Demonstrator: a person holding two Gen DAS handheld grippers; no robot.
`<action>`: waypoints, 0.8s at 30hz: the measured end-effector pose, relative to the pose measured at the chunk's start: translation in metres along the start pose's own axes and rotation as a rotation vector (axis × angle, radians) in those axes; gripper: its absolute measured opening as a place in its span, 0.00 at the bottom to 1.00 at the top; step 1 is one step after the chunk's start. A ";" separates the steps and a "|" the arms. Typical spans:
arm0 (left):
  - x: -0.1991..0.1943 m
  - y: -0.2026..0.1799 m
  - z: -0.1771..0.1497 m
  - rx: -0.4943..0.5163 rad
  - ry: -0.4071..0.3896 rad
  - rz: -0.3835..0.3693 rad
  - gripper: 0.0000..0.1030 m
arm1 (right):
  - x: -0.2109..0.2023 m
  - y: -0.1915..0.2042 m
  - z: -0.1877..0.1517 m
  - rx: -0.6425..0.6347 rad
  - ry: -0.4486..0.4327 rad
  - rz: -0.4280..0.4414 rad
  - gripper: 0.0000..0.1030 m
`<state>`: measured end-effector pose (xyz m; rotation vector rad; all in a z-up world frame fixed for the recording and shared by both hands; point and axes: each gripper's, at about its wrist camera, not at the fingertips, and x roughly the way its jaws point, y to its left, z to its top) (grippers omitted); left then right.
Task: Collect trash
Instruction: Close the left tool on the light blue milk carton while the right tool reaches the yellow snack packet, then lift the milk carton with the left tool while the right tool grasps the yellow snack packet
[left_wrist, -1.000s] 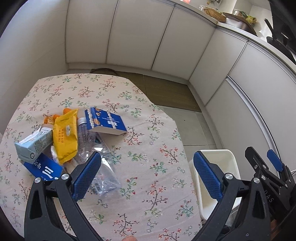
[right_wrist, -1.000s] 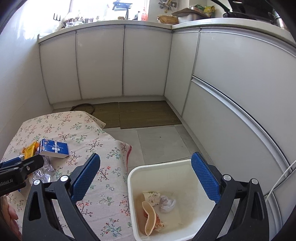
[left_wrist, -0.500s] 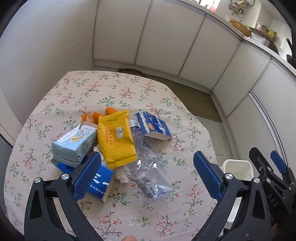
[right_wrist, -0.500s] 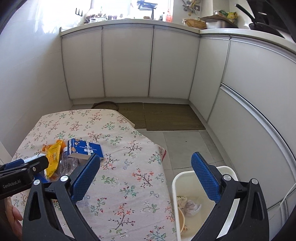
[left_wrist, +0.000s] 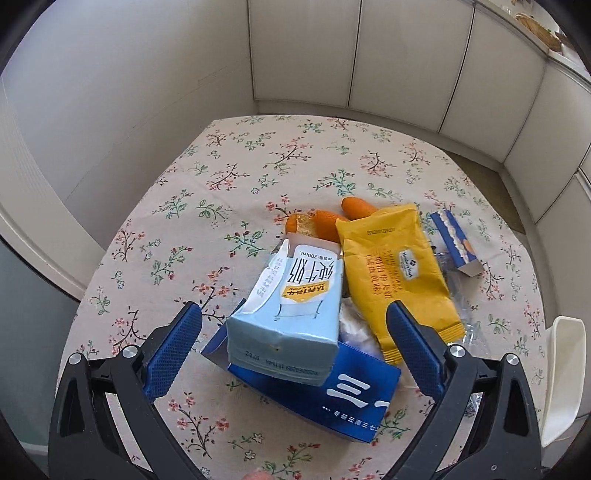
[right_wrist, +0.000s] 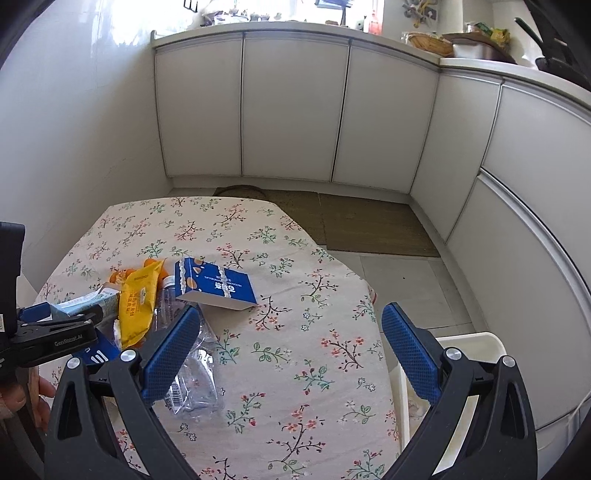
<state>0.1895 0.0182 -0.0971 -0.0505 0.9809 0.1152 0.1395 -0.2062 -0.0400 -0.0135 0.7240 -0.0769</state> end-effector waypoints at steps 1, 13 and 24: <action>0.003 0.001 0.001 0.001 0.008 0.003 0.93 | 0.003 0.001 0.000 0.001 0.011 0.006 0.93; 0.012 0.016 -0.003 -0.026 0.058 -0.070 0.52 | 0.064 0.052 -0.008 0.035 0.265 0.316 0.93; -0.062 0.060 0.023 -0.150 -0.144 -0.158 0.52 | 0.109 0.088 -0.013 0.206 0.453 0.594 0.83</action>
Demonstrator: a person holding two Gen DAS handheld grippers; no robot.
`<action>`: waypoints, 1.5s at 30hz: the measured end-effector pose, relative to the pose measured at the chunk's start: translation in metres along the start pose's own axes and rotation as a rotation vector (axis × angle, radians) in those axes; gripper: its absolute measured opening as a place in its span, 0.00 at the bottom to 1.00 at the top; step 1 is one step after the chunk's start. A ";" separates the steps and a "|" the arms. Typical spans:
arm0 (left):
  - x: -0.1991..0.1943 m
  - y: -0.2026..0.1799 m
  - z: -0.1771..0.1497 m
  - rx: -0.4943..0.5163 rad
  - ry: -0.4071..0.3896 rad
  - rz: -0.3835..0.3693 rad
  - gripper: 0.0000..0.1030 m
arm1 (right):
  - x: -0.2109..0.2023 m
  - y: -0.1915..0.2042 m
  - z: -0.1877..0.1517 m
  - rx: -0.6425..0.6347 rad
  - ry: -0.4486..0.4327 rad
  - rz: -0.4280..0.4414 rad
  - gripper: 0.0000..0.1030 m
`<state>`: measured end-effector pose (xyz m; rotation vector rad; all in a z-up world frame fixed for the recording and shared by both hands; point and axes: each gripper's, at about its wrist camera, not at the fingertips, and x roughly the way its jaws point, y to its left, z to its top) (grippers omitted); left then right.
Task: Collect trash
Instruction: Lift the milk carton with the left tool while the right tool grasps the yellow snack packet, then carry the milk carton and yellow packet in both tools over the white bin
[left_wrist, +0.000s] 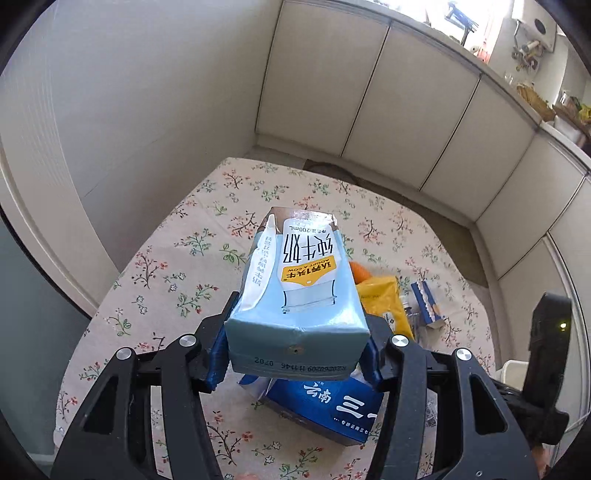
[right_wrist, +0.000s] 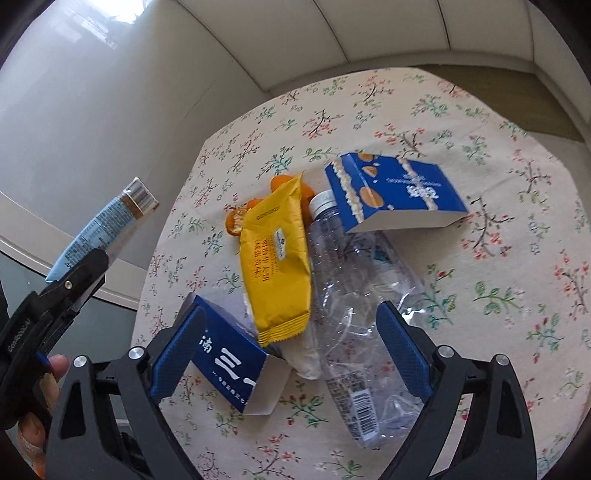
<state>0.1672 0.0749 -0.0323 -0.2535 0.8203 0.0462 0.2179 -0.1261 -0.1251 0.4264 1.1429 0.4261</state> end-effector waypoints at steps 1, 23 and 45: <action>-0.002 0.001 0.001 -0.002 -0.003 -0.005 0.52 | 0.001 0.000 0.000 0.005 0.007 0.015 0.81; 0.006 0.012 -0.002 -0.038 0.045 -0.024 0.52 | -0.001 0.019 0.006 -0.095 -0.080 0.009 0.04; -0.001 -0.019 -0.002 0.001 0.021 -0.066 0.52 | -0.057 0.017 0.002 -0.118 -0.198 -0.013 0.04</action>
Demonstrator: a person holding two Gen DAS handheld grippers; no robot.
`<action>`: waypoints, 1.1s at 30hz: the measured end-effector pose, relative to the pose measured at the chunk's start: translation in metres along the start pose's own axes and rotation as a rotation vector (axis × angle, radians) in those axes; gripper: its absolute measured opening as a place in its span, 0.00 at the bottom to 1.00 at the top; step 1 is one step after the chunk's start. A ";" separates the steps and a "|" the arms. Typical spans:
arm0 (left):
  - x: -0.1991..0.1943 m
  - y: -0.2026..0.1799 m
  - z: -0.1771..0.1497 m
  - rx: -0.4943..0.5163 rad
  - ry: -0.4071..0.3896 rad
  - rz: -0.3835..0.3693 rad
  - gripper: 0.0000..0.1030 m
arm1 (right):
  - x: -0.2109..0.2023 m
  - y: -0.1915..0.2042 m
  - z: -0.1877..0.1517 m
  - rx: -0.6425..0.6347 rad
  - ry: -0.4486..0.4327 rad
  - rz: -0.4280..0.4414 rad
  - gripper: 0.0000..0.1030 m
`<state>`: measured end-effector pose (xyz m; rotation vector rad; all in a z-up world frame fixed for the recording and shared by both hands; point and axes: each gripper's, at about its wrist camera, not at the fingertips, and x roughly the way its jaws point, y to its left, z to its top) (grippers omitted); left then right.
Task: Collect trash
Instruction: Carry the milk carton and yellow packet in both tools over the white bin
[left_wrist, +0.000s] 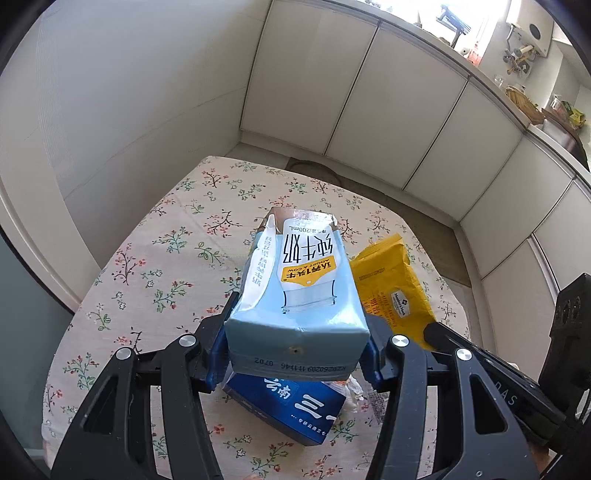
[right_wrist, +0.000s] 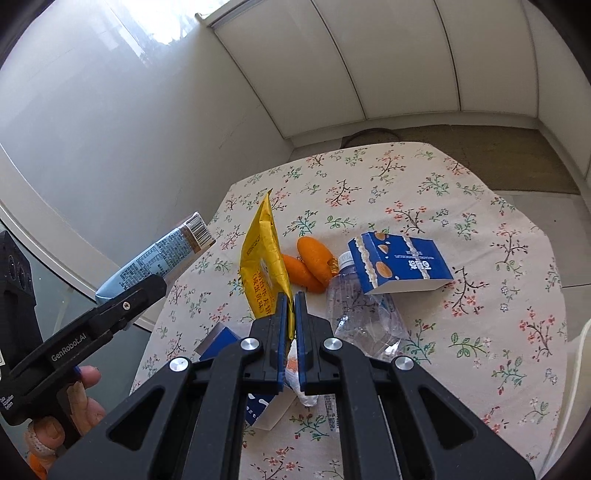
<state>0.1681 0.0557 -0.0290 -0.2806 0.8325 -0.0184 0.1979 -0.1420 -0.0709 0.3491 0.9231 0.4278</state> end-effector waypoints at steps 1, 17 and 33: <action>0.000 -0.002 0.000 0.003 0.000 -0.004 0.52 | -0.004 -0.002 0.000 0.004 -0.006 -0.002 0.04; -0.006 -0.064 -0.010 0.077 -0.019 -0.093 0.52 | -0.076 -0.046 -0.004 0.060 -0.104 -0.101 0.04; -0.001 -0.130 -0.028 0.149 0.005 -0.191 0.52 | -0.150 -0.106 -0.020 0.162 -0.192 -0.235 0.04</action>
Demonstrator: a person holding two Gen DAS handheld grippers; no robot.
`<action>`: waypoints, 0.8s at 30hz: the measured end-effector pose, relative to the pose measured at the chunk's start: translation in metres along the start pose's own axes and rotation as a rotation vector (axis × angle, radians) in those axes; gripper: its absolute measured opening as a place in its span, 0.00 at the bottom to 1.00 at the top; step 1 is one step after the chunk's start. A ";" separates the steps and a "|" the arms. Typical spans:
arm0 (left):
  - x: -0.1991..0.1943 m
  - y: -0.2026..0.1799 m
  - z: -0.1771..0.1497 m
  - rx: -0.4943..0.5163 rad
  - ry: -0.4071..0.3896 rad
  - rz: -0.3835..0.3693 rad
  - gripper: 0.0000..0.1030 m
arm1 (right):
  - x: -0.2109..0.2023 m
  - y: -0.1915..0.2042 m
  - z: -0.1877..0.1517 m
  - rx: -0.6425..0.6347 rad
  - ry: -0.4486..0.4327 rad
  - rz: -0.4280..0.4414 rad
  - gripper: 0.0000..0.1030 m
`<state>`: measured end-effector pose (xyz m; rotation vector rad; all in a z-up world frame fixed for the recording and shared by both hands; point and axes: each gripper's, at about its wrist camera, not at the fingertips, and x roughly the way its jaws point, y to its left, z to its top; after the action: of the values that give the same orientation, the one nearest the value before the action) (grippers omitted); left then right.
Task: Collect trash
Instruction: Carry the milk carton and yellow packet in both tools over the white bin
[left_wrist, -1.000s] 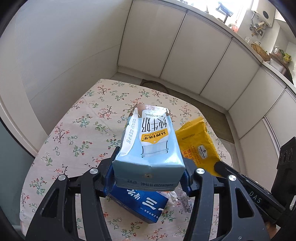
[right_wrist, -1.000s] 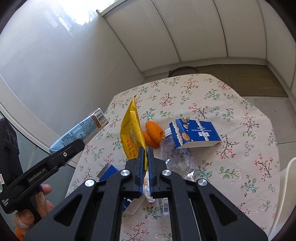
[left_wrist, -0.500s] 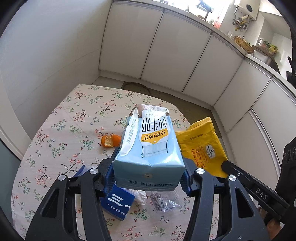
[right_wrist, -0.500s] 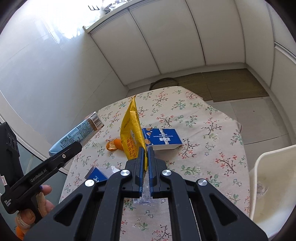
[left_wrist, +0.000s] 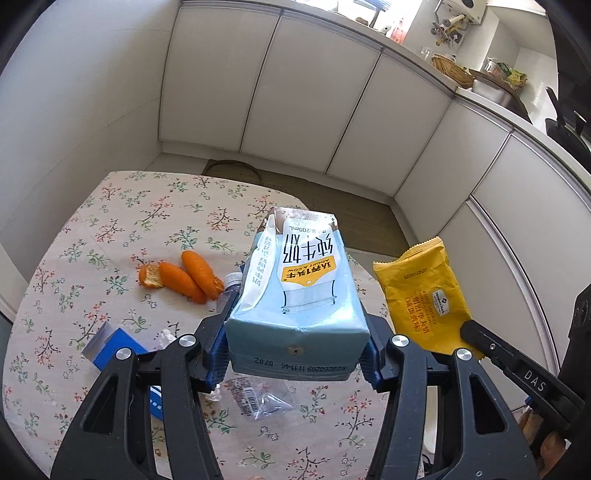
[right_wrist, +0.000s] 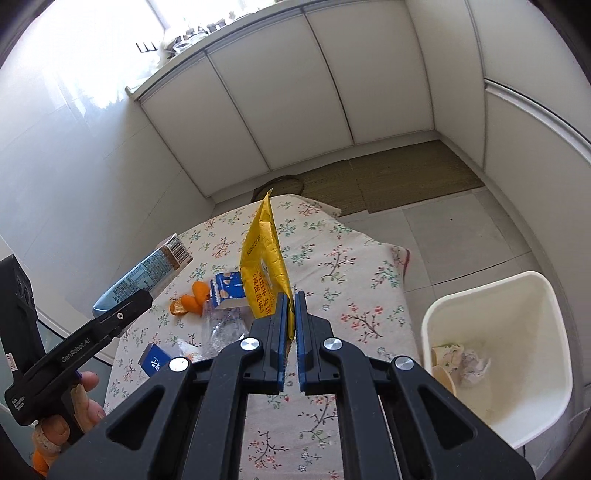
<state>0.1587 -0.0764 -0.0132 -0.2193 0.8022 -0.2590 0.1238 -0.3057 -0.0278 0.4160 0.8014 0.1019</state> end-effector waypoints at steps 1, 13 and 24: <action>0.001 -0.004 0.000 0.004 0.001 -0.006 0.52 | -0.004 -0.005 0.000 0.010 -0.005 -0.009 0.04; 0.007 -0.061 -0.010 0.070 0.015 -0.077 0.52 | -0.062 -0.070 -0.004 0.090 -0.071 -0.162 0.04; 0.017 -0.130 -0.031 0.162 0.048 -0.165 0.52 | -0.105 -0.133 -0.017 0.162 -0.069 -0.338 0.09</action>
<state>0.1288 -0.2073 -0.0077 -0.1276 0.8078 -0.4845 0.0294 -0.4475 -0.0202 0.4292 0.8040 -0.2924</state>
